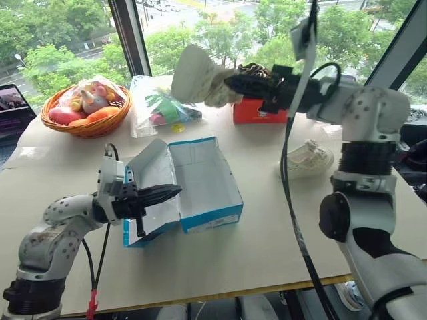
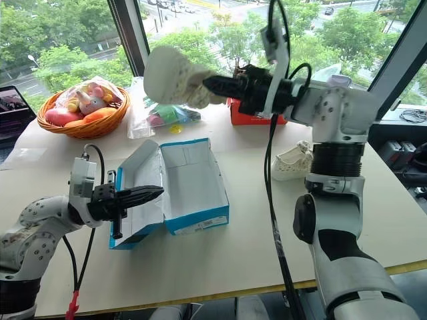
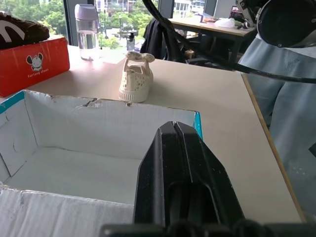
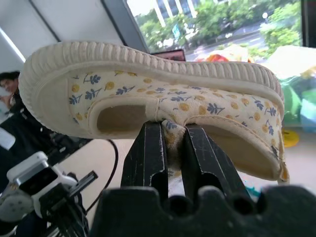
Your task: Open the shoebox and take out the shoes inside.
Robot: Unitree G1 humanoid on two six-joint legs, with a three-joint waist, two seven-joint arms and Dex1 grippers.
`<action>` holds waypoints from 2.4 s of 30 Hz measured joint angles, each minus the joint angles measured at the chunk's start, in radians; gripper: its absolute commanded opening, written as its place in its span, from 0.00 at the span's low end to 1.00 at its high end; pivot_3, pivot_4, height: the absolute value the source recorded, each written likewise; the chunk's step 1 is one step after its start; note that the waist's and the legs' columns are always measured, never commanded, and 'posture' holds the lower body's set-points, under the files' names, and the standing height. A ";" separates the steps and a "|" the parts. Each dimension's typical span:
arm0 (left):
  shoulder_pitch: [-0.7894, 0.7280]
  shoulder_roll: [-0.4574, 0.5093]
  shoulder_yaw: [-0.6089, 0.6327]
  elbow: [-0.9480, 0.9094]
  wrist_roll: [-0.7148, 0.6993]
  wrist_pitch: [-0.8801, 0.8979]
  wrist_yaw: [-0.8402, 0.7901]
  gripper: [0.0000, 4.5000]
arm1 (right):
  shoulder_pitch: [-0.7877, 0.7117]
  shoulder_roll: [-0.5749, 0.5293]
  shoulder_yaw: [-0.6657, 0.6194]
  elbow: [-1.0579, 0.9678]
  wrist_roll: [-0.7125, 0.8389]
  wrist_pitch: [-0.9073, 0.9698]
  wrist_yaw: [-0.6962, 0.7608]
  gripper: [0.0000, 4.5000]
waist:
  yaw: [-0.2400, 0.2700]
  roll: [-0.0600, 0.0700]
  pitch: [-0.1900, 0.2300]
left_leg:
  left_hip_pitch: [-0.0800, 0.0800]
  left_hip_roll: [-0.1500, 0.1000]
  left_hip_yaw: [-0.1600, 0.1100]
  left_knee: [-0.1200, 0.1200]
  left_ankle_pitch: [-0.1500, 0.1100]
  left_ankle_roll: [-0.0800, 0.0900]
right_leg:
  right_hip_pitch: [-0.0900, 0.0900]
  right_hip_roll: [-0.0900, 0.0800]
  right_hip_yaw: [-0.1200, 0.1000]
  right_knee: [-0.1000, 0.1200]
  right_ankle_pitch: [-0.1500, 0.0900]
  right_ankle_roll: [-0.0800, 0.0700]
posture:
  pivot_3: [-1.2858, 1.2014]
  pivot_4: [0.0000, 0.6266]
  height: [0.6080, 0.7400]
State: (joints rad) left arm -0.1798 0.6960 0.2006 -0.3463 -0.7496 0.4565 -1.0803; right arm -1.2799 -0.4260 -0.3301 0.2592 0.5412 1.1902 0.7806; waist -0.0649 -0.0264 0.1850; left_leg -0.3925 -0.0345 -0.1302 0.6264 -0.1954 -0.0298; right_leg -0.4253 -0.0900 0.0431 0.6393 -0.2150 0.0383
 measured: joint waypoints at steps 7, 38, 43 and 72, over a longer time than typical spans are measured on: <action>0.011 -0.021 -0.003 -0.025 0.000 0.000 0.008 0.00 | 0.044 -0.222 -0.105 -0.158 0.033 0.076 -0.123 0.01 | 0.018 0.001 0.001 | -0.002 0.000 0.001 0.000 0.000 0.001 | 0.000 -0.001 0.000 -0.004 0.000 0.001 | 0.52 0.24 1.00; -0.045 -0.068 -0.065 0.036 0.011 -0.037 -0.035 0.00 | 1.000 -0.703 -0.230 -0.486 0.073 0.072 0.033 0.01 | 0.025 0.002 0.001 | -0.002 0.001 0.005 0.003 -0.001 0.001 | 0.004 -0.001 0.001 -0.009 -0.004 0.010 | 0.52 0.24 1.00; -0.046 -0.068 -0.067 0.047 0.015 -0.038 -0.037 0.00 | 1.053 -0.720 -0.231 -0.488 0.069 0.039 0.057 0.01 | 0.025 0.002 0.001 | -0.002 0.001 0.005 0.004 -0.001 0.001 | 0.004 -0.001 0.002 -0.009 -0.004 0.010 | 0.52 0.24 1.00; -0.049 -0.066 -0.085 0.053 0.038 -0.038 -0.030 0.00 | 0.870 -0.696 0.145 -0.351 -0.130 -0.117 -0.065 0.99 | 0.028 0.002 0.001 | -0.002 0.000 0.006 0.006 -0.001 0.001 | 0.004 -0.001 0.003 -0.009 -0.003 0.012 | 0.52 0.24 1.00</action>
State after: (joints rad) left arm -0.2288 0.6296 0.1161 -0.2935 -0.7119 0.4189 -1.1105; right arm -0.4095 -1.1221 -0.1855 -0.0914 0.4112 1.0733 0.7155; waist -0.0369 -0.0244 0.1863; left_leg -0.3948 -0.0344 -0.1242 0.6320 -0.1959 -0.0289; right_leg -0.4211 -0.0915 0.0460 0.6300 -0.2177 0.0503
